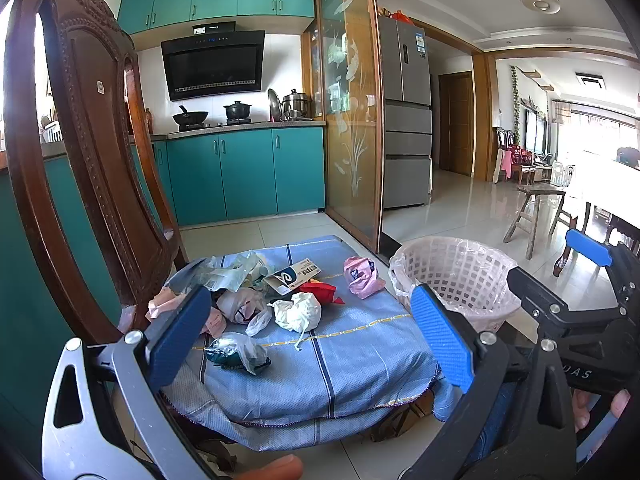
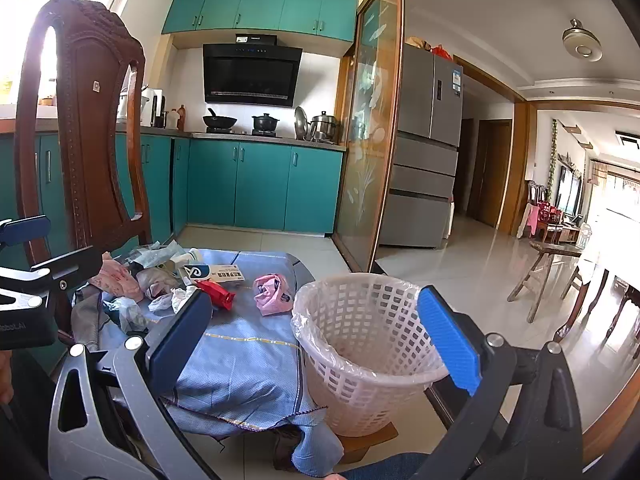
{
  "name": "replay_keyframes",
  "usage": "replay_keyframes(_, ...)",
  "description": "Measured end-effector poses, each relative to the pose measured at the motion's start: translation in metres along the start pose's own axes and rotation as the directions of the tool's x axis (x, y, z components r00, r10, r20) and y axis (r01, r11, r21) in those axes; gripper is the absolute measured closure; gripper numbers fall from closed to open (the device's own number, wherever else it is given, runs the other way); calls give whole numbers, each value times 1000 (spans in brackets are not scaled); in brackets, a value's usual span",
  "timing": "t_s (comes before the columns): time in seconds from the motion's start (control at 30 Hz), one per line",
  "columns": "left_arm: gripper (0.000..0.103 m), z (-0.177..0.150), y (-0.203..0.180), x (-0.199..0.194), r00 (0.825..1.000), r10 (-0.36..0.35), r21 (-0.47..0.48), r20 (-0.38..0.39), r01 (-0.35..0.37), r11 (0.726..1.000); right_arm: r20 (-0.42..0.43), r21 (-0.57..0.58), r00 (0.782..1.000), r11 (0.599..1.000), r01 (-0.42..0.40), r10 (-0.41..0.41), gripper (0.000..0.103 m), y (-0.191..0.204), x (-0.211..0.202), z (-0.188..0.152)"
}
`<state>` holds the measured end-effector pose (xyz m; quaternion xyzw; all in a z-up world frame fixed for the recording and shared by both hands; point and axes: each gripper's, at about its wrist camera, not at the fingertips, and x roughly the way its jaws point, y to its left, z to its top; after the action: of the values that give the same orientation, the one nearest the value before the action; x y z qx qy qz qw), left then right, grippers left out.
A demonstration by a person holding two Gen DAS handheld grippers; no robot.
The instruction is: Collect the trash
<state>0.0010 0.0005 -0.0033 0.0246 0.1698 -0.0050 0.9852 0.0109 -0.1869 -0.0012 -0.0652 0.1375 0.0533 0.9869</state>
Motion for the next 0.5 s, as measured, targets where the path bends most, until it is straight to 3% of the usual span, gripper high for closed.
replay_keyframes(0.5,3,0,0,-1,1000,0,-3,-3,0,1000,8,-2,1000,1000,0,0,3,-2,-2,0)
